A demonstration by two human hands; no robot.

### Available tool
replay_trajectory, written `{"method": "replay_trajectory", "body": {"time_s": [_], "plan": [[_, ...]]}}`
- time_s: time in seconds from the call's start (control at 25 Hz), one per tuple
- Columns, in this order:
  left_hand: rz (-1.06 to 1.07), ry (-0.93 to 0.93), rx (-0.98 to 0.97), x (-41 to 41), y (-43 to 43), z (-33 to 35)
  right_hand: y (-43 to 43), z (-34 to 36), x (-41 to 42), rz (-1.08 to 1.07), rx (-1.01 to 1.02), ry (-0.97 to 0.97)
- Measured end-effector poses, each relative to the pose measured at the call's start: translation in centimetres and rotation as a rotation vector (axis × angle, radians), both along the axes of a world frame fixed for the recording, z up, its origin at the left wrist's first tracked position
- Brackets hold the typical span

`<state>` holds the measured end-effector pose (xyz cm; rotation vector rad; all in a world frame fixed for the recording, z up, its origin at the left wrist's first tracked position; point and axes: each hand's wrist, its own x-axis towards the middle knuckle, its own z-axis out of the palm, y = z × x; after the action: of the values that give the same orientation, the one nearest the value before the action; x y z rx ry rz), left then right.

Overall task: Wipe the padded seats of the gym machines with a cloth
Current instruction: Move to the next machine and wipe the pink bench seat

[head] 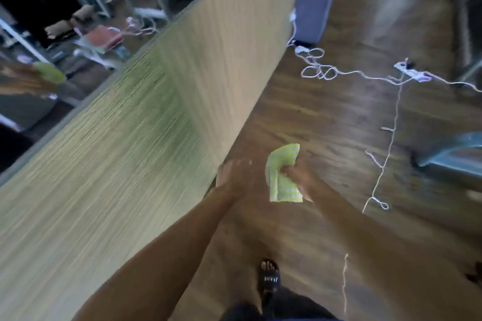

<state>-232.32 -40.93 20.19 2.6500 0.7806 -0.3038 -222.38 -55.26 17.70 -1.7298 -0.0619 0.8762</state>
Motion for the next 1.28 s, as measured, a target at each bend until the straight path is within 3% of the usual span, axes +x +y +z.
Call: {"method": "replay_trajectory", "body": {"time_s": [0.48,0.72,1.0,1.28], "plan": [[-0.415,-0.010,-0.001,40.9,5.8,-1.4,2.3,-4.1,35.4,-0.463,-0.071,-0.006],[-0.596,-0.019,0.009,61.0,6.5,0.6,2.3,2.7,50.6,-0.643,-0.092,-0.028],[-0.864,-0.050,0.088,81.2,-2.8,1.1,-5.9,0.3,66.6,-0.898,-0.080,0.009],[-1.144,-0.055,0.066,94.0,-16.6,-0.1,-16.6,0.3,76.1,-1.135,-0.054,0.048]]}}
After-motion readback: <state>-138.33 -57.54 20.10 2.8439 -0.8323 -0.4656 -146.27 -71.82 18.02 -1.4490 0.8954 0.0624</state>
